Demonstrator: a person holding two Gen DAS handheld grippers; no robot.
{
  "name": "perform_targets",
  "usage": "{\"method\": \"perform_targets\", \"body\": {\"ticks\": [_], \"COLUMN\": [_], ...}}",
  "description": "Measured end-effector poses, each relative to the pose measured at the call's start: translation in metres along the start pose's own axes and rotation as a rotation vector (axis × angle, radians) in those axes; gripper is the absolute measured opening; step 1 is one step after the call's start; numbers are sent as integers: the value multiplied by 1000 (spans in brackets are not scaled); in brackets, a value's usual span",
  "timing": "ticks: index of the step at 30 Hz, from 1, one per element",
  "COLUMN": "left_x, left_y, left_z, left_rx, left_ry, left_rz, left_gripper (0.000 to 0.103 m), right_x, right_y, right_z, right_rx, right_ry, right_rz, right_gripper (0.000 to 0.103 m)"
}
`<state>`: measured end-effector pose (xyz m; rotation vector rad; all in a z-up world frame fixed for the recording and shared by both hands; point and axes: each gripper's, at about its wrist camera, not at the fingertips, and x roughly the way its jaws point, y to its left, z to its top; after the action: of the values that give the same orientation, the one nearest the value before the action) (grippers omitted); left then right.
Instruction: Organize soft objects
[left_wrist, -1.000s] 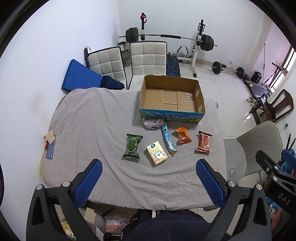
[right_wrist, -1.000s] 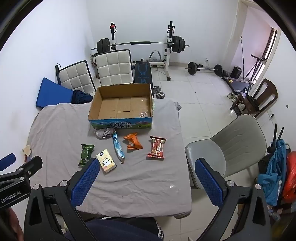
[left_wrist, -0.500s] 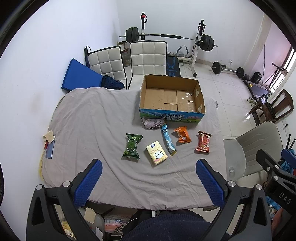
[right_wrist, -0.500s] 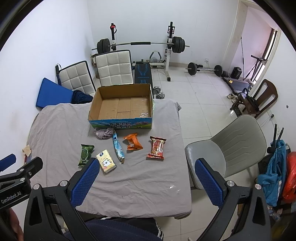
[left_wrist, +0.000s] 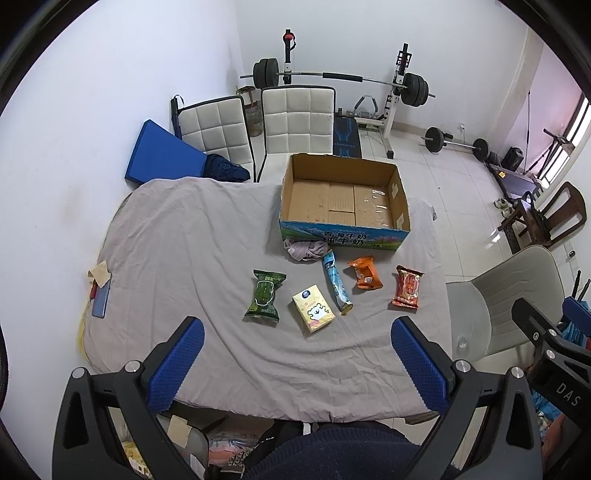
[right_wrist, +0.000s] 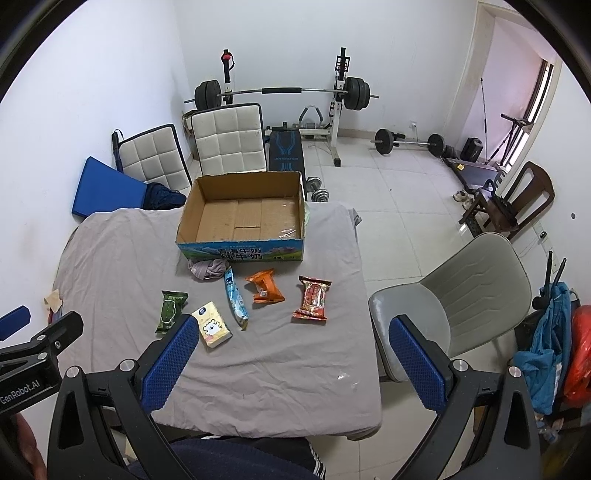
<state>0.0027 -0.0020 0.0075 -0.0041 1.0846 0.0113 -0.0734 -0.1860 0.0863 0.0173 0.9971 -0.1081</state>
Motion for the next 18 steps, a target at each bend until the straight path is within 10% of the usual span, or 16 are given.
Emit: {"method": "perform_targets", "body": {"ticks": [18], "left_x": [-2], "left_y": [2], "left_z": [5], "left_rx": [-4], "left_ry": [-12], "left_rz": [3], "left_gripper": [103], "right_x": [-5], "right_y": [-6], "right_z": [4], "right_rx": [-1], "right_ry": [-21], "right_rz": [6], "right_gripper": [103]}}
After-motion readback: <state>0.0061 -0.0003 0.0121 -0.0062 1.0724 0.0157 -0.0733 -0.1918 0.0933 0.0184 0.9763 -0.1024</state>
